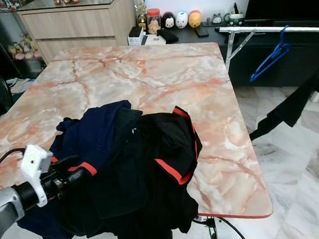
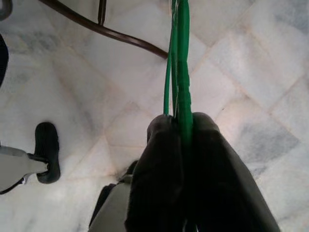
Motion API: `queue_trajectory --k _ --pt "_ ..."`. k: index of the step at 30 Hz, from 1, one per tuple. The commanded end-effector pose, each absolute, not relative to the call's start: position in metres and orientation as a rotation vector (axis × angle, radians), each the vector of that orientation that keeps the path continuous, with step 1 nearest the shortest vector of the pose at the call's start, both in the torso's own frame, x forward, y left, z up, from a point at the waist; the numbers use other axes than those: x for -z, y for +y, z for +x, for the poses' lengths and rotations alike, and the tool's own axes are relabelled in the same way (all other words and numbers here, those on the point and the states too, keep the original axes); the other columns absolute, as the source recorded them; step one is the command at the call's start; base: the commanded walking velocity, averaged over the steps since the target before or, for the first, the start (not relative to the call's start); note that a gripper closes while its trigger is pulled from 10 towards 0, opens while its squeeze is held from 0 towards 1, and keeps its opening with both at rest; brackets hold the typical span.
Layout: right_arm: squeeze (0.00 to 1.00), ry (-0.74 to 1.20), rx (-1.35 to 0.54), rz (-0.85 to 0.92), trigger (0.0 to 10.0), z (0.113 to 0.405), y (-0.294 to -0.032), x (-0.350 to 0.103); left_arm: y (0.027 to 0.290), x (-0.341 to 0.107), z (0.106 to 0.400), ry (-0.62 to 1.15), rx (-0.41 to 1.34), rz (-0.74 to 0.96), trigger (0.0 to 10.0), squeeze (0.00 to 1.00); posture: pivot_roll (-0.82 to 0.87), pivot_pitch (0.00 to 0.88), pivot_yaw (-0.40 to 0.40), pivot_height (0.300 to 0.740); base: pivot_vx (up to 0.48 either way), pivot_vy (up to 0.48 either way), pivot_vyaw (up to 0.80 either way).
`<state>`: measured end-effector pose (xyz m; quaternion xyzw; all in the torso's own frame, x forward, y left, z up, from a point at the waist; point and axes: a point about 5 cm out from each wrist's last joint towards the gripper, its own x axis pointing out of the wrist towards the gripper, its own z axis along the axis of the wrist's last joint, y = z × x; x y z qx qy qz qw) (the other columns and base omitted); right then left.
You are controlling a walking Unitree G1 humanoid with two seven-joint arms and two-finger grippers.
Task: Hang hanger
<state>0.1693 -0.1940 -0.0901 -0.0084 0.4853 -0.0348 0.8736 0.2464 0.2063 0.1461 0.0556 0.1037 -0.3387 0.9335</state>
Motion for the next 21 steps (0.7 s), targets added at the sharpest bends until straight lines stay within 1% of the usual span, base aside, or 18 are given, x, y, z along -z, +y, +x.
queue_trajectory --k 1,12,16,17,19,21 --pt "0.00 1.014 0.071 -0.020 10.0 0.168 -0.193 0.091 0.207 -0.148 0.252 0.194 0.663 0.178 10.0 1.00 -0.04 0.000 -0.004 0.740 0.000 0.000 0.00" --pt "0.00 1.012 0.077 -0.026 10.0 0.169 -0.194 0.090 0.210 -0.166 0.262 0.127 0.648 0.302 10.0 1.00 -0.04 0.000 -0.006 0.740 0.000 0.000 0.00" --pt "0.00 1.010 0.085 -0.034 10.0 0.169 -0.195 0.090 0.214 -0.172 0.263 0.108 0.651 0.455 10.0 1.00 -0.04 0.000 -0.007 0.740 0.000 0.000 0.00" --pt "0.00 1.009 0.087 -0.035 10.0 0.169 -0.195 0.090 0.214 -0.177 0.263 0.097 0.682 0.538 10.0 1.00 -0.04 0.000 -0.007 0.740 0.000 0.000 0.00" --pt "0.00 1.009 0.089 -0.035 10.0 0.169 -0.195 0.090 0.214 -0.179 0.262 0.096 0.703 0.557 10.0 1.00 -0.04 0.000 -0.005 0.740 0.000 0.000 0.00" --pt "0.00 1.009 0.088 -0.035 10.0 0.169 -0.195 0.090 0.213 -0.178 0.258 0.130 0.772 0.648 10.0 1.00 -0.04 0.000 -0.005 0.740 0.000 0.000 0.00"
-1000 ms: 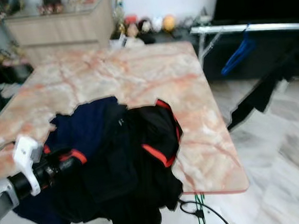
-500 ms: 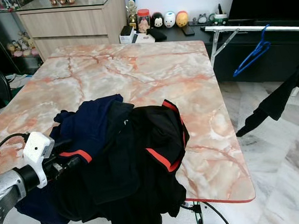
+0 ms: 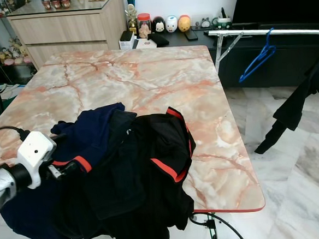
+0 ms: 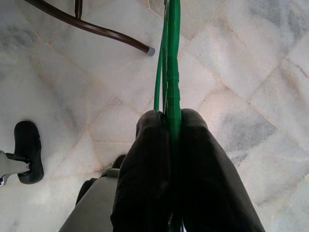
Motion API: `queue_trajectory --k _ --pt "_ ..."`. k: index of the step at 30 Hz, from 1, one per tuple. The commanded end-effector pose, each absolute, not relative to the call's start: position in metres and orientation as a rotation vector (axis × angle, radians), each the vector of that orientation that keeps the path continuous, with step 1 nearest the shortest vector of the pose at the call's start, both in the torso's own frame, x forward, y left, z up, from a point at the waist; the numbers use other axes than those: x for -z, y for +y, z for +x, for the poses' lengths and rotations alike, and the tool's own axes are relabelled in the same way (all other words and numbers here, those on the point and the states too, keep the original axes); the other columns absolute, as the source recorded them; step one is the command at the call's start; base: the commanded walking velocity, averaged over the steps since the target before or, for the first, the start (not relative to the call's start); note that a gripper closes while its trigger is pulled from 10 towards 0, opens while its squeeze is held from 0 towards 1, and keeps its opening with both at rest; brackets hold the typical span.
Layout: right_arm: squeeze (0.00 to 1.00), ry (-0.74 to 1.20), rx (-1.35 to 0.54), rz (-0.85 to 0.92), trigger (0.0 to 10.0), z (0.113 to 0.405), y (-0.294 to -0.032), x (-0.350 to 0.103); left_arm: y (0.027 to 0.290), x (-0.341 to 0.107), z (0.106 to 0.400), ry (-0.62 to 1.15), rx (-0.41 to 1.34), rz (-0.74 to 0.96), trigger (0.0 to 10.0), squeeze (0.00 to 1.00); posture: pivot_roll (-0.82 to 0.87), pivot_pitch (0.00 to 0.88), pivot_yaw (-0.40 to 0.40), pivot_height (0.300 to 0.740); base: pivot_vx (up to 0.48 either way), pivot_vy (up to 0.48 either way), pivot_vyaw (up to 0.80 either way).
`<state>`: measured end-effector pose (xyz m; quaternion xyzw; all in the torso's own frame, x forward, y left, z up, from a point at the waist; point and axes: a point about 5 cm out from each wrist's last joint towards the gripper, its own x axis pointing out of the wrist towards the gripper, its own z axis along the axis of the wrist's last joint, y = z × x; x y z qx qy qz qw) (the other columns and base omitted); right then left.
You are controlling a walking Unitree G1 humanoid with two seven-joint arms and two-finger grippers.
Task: Hang hanger
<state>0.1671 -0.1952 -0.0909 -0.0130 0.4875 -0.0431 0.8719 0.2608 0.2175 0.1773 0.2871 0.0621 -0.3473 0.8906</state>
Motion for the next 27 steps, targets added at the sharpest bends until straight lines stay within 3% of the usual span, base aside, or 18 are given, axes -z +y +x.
queue_trajectory --k 1,7,8,9,14,16,24,27 --pt "0.00 1.009 0.088 -0.036 10.0 0.168 -0.195 0.090 0.212 -0.178 0.256 0.145 0.799 0.682 10.0 1.00 -0.04 0.000 -0.005 0.740 0.000 0.000 0.00" --pt "0.00 1.009 0.090 -0.035 10.0 0.168 -0.194 0.090 0.217 -0.172 0.248 0.256 0.889 0.843 10.0 1.00 -0.04 0.000 0.001 0.740 0.000 0.000 0.00" --pt "0.00 1.009 0.090 -0.034 10.0 0.168 -0.194 0.090 0.216 -0.174 0.248 0.238 0.884 0.831 10.0 0.70 -0.04 0.000 0.002 0.740 0.000 0.000 0.00" --pt "0.00 1.009 0.091 -0.033 10.0 0.168 -0.194 0.090 0.216 -0.177 0.249 0.203 0.859 0.777 10.0 0.00 -0.04 0.000 0.002 0.740 0.000 0.000 0.00" --pt "0.00 1.008 0.089 -0.031 10.0 0.168 -0.194 0.091 0.228 -0.166 0.245 0.235 0.820 0.746 10.0 0.00 -0.03 0.000 0.004 0.740 0.000 0.000 0.00" --pt "0.00 1.009 0.087 -0.030 10.0 0.167 -0.193 0.091 0.233 -0.167 0.242 0.187 0.750 0.538 10.0 0.00 -0.04 0.000 0.004 0.740 0.000 0.000 0.00" --pt "0.00 1.010 0.083 -0.029 10.0 0.166 -0.194 0.091 0.248 -0.172 0.223 0.172 0.754 0.145 10.0 0.00 -0.02 0.000 -0.005 0.740 0.000 0.000 0.00" --pt "0.00 1.011 0.082 -0.030 10.0 0.166 -0.195 0.091 0.252 -0.174 0.226 0.126 0.706 0.086 10.0 0.00 -0.02 0.000 -0.006 0.740 0.000 0.000 0.00"
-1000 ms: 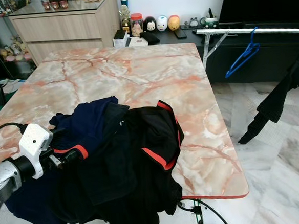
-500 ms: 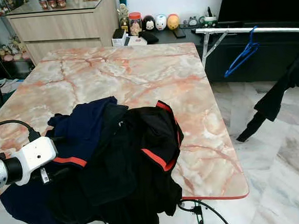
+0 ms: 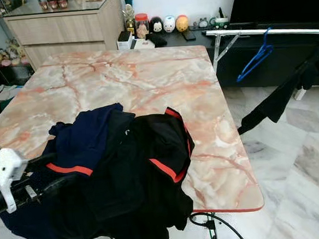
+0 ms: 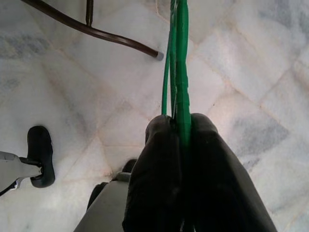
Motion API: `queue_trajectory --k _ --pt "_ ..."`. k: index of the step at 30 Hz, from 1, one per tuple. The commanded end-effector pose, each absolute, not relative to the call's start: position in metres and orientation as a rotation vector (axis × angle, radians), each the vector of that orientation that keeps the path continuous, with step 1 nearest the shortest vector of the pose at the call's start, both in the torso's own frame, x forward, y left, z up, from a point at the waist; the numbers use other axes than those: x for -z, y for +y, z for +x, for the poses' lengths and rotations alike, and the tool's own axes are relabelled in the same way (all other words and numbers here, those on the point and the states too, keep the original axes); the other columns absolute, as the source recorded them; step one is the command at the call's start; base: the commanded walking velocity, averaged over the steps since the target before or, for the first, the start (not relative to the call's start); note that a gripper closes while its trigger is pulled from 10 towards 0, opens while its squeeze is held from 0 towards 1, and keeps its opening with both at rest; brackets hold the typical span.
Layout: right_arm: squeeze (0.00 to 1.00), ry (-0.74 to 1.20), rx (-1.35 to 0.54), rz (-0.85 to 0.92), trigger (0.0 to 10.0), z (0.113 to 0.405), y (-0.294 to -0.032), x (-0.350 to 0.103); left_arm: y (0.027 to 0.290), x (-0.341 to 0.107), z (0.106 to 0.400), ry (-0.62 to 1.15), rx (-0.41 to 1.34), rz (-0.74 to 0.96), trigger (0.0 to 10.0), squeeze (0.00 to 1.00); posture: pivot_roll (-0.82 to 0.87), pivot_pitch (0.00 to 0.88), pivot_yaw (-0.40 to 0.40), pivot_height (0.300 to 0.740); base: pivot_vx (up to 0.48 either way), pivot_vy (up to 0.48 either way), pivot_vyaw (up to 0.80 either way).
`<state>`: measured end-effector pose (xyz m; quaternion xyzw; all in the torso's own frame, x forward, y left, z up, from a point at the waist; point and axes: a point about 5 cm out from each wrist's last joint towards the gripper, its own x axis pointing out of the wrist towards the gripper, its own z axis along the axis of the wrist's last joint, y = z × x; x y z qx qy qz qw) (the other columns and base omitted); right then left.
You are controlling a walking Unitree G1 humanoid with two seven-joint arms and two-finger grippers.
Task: Hang hanger
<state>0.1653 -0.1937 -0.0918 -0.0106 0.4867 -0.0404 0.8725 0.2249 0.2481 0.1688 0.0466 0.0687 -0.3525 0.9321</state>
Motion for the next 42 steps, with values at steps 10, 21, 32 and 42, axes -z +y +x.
queue_trajectory --k 10,21,32,42 --pt "0.00 1.001 0.087 -0.027 10.0 0.167 -0.195 0.091 0.230 -0.152 0.268 -0.039 0.292 -0.014 10.0 0.00 -0.04 0.000 -0.016 0.740 0.000 0.000 0.00" --pt "0.00 0.972 0.127 -0.022 10.0 0.170 -0.197 0.089 0.217 -0.137 0.275 -0.028 0.231 0.032 10.0 0.00 -0.05 0.000 -0.015 0.740 0.000 0.000 0.00" --pt "0.00 0.968 0.131 -0.021 10.0 0.170 -0.198 0.088 0.209 -0.142 0.278 -0.088 0.225 -0.002 10.0 0.00 -0.06 0.000 -0.015 0.740 0.000 0.000 0.00" --pt "0.00 0.968 0.125 -0.025 10.0 0.170 -0.198 0.088 0.206 -0.145 0.279 -0.104 0.245 -0.007 10.0 0.00 -0.07 0.000 -0.011 0.740 -0.025 0.000 0.00"
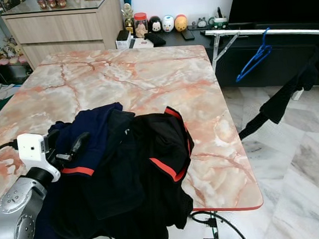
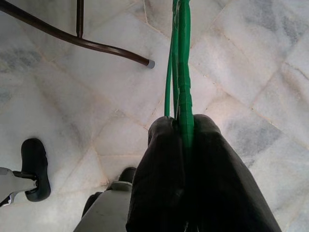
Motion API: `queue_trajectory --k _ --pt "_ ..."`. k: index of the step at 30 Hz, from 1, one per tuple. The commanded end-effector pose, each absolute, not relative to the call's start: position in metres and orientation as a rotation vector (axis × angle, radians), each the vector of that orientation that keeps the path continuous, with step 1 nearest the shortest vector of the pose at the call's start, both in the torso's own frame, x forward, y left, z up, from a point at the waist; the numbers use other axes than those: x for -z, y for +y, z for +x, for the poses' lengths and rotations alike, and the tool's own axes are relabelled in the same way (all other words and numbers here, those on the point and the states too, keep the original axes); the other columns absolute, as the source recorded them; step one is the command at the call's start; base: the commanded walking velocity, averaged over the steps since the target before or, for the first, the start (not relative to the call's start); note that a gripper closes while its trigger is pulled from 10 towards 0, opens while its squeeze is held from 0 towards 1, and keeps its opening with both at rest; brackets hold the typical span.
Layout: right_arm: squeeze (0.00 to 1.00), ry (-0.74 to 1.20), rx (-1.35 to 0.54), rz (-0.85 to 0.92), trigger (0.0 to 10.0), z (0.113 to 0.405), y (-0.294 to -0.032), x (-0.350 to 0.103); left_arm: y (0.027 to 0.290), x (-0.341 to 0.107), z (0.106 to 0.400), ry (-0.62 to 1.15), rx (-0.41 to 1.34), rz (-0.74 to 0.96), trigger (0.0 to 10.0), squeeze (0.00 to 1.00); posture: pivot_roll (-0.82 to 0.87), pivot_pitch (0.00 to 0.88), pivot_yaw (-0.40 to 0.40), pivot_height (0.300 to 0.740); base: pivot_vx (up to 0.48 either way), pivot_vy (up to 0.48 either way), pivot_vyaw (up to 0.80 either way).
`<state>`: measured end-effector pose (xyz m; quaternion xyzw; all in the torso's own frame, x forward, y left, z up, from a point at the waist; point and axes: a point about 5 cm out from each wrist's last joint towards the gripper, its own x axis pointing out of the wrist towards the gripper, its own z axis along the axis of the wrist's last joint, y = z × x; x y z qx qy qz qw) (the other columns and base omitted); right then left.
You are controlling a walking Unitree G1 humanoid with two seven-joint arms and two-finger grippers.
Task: Hang hanger
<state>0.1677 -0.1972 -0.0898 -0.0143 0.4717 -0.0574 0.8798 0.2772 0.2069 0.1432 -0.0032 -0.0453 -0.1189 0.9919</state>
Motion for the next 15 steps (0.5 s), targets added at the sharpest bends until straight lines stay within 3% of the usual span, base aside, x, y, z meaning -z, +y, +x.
queue_trajectory --k 1,15 --pt "0.00 0.968 0.125 -0.025 10.0 0.1705 -0.1977 0.0883 0.2057 -0.1446 0.2786 -0.104 0.248 -0.007 10.0 0.00 -0.07 0.000 -0.011 0.740 -0.266 0.000 0.00" --pt "0.00 0.971 0.124 -0.019 10.0 0.1686 -0.1960 0.0893 0.2030 -0.1440 0.2792 -0.103 0.271 -0.009 10.0 0.00 -0.08 0.000 0.000 0.740 -0.286 0.000 0.00"
